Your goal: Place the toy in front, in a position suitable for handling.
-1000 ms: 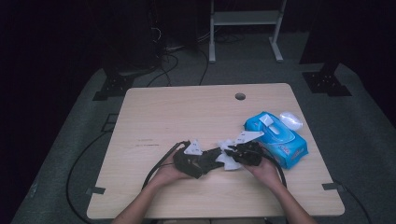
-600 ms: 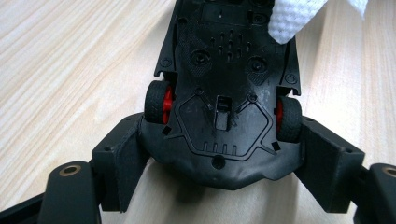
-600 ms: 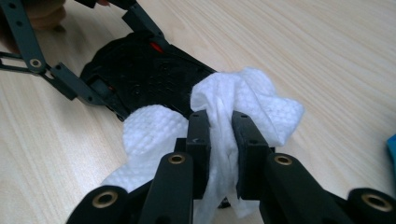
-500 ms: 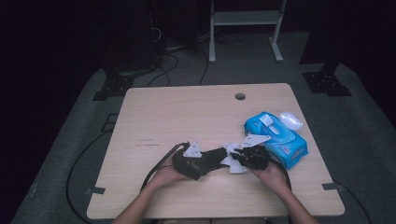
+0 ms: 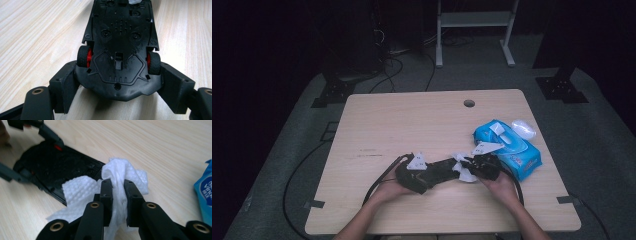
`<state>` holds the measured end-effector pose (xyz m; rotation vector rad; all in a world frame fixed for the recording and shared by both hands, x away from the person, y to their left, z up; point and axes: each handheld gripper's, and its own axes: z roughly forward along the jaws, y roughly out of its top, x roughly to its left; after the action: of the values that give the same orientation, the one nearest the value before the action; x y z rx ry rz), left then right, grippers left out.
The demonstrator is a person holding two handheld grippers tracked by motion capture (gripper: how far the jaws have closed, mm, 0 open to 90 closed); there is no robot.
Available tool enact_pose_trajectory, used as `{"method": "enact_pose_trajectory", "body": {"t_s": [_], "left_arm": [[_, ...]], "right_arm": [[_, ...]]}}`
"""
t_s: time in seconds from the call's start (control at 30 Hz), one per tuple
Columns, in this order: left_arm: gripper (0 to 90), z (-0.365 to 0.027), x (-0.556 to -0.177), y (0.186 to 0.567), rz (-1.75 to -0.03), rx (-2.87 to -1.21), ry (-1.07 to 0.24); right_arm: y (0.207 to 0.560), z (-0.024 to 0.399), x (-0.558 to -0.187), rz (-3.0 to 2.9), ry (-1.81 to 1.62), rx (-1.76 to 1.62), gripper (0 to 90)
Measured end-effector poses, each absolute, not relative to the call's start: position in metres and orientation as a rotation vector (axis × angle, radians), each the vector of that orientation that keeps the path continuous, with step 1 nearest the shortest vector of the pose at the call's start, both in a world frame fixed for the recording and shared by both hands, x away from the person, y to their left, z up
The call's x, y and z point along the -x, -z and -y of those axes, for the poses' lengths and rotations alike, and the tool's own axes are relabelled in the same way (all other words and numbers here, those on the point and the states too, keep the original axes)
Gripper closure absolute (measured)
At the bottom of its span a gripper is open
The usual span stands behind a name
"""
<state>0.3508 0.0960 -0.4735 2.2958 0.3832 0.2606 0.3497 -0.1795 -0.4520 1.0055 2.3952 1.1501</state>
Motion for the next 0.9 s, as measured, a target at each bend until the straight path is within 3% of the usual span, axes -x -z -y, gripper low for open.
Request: {"method": "enact_pose_trajectory", "body": {"t_s": [0.27, 0.53, 0.73, 0.9], "left_arm": [[23.8, -0.094, -0.348, 0.474, -0.356, -2.32, -0.295], [23.8, -0.096, -0.348, 0.474, -0.356, -2.321, -0.306], [23.8, -0.097, -0.349, 0.475, -0.382, -2.31, -0.296], [23.8, -0.097, -0.35, 0.475, -0.376, -2.301, -0.292]], "right_arm": [[0.448, 0.153, -0.354, -2.376, -1.157, -0.918, 78.4], [0.452, 0.185, -0.343, -2.375, -1.153, -1.02, 79.2], [0.45, 0.166, -0.334, -2.429, -1.179, -0.896, 79.1], [0.452, 0.179, -0.346, -2.38, -1.171, -1.016, 79.1]]}}
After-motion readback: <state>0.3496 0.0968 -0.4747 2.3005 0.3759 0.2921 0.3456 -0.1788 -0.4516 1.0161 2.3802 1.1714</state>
